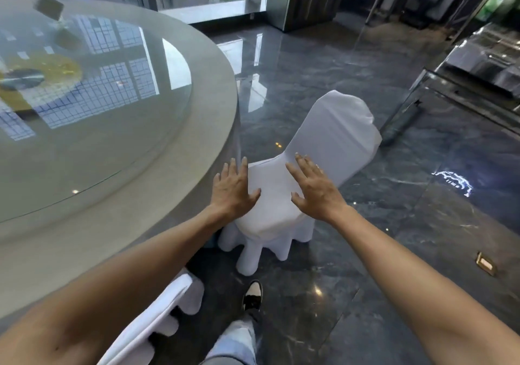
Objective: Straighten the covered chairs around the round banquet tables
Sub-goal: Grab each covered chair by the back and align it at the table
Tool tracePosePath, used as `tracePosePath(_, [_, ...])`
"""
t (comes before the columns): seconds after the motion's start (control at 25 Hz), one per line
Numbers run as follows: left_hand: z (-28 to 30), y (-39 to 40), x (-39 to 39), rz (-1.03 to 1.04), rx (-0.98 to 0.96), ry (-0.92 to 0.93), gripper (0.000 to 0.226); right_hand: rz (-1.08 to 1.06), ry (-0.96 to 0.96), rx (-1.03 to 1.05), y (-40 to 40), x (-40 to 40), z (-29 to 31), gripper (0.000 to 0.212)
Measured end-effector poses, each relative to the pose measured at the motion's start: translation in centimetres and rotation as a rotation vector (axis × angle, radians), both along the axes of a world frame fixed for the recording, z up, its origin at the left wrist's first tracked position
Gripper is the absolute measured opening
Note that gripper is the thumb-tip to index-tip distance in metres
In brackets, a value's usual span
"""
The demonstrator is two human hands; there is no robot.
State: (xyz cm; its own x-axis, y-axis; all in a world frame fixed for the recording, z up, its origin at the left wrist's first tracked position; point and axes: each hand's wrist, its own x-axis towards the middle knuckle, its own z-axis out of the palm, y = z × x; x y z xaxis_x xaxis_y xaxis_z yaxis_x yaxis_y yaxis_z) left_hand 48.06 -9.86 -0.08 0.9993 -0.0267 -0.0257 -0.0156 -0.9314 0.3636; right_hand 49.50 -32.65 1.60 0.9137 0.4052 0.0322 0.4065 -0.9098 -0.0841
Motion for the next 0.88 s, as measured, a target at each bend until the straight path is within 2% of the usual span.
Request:
tracePosePath(0.16, [-0.6,-6.6,11.2,-0.005,-0.01,0.044,0.093,-0.004,-0.008,-0.075,-5.9,11.1,0.6,0.074])
tracePosePath(0.36, [-0.2,-13.5,21.0,-0.025,-0.041,0.082,0.097,-0.003,-0.016,-0.095,-12.6,22.2,1.2,0.071])
tracePosePath(0.52, [-1.0,-20.3,27.6,-0.024,-0.114,0.292,0.113,0.028,0.021,-0.108,-19.1,31.8,0.3,0.076])
tracePosePath(0.72, [-4.4,-30.6,33.9,0.018,-0.193,0.472,0.129,0.25,0.085,-0.218,-27.3,43.7,-2.7,0.078])
tracePosePath(0.88, [-4.4,-39.5,36.3,0.138,-0.27,0.569,0.137,0.441,0.117,-0.242,-31.7,51.0,-4.0,0.071])
